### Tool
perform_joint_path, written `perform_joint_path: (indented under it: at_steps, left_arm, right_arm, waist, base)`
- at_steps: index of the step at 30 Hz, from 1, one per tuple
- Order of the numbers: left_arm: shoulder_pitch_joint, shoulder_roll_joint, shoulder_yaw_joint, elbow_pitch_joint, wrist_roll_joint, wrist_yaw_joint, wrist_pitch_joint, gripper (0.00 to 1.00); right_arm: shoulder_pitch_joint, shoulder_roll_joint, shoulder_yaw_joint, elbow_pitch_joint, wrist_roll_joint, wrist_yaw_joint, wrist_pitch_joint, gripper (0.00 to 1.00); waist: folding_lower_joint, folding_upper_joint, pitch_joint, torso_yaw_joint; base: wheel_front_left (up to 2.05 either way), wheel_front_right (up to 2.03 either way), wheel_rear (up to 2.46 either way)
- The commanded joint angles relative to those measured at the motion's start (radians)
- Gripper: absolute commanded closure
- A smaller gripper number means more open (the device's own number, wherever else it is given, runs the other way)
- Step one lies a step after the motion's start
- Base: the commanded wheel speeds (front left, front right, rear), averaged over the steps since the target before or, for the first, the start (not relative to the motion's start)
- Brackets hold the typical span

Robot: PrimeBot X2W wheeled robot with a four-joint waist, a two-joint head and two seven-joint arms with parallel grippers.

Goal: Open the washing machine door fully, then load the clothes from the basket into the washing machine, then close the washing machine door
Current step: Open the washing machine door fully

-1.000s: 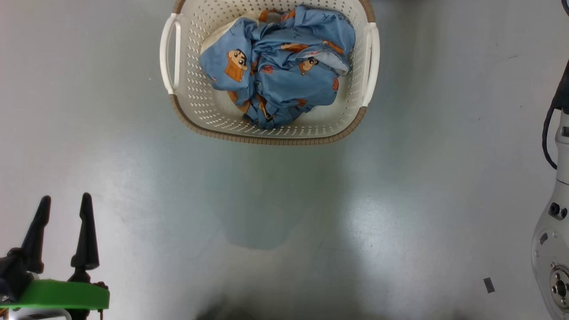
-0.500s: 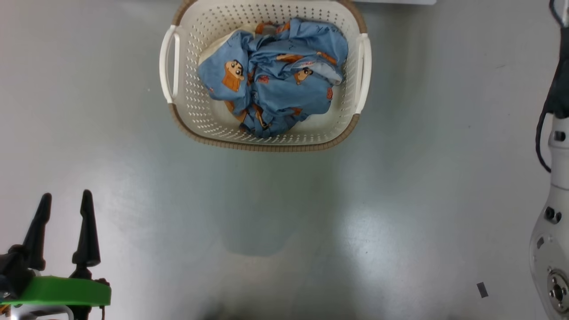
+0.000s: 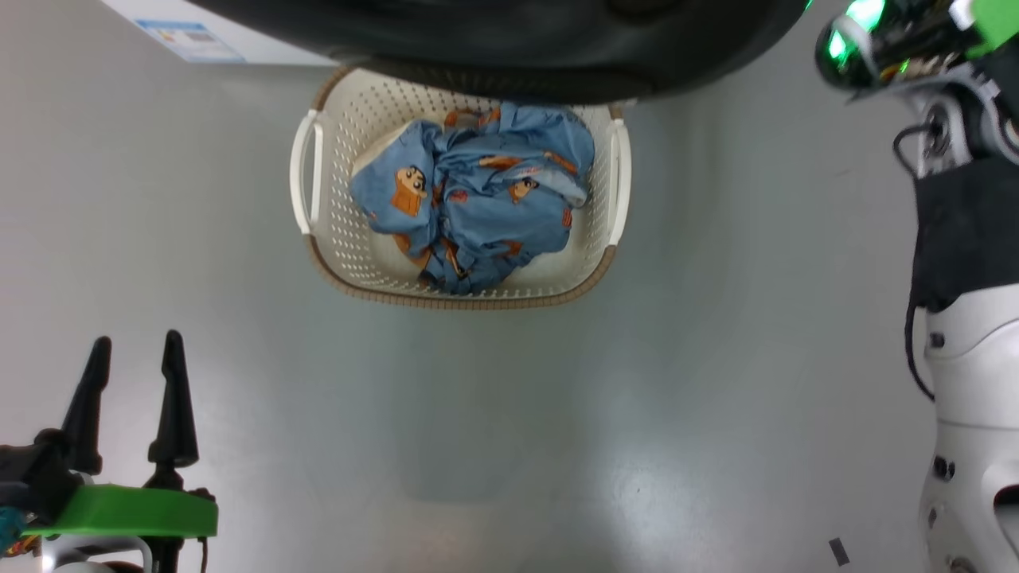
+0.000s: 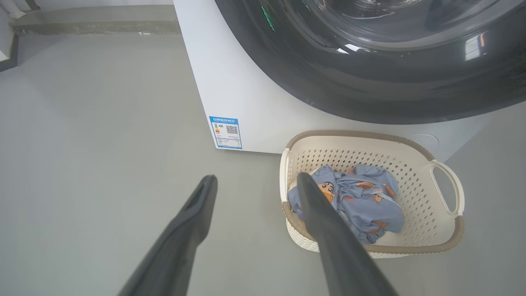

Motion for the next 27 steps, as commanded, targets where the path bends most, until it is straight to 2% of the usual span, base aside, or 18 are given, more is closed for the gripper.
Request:
perform_joint_path:
  at_steps: [1, 27]
  left_arm:
    - [0.009, 0.019, 0.034, -0.01, 0.014, -0.002, -0.006, 0.0]
    - [0.056, -0.04, 0.04, 0.01, 0.046, -0.002, -0.006, 0.0]
  right_arm:
    - [0.039, 0.033, 0.024, -0.023, 0.009, 0.002, 0.016, 1.0]
    - [0.259, 0.068, 0.172, 0.015, 0.009, 0.002, 0.156, 1.0]
  waist:
    - [0.0, 0.0, -0.05, -0.01]
    - [0.0, 0.0, -0.246, 0.025]
  base:
    - [0.0, 0.0, 0.0]
    - [0.0, 0.0, 0.0]
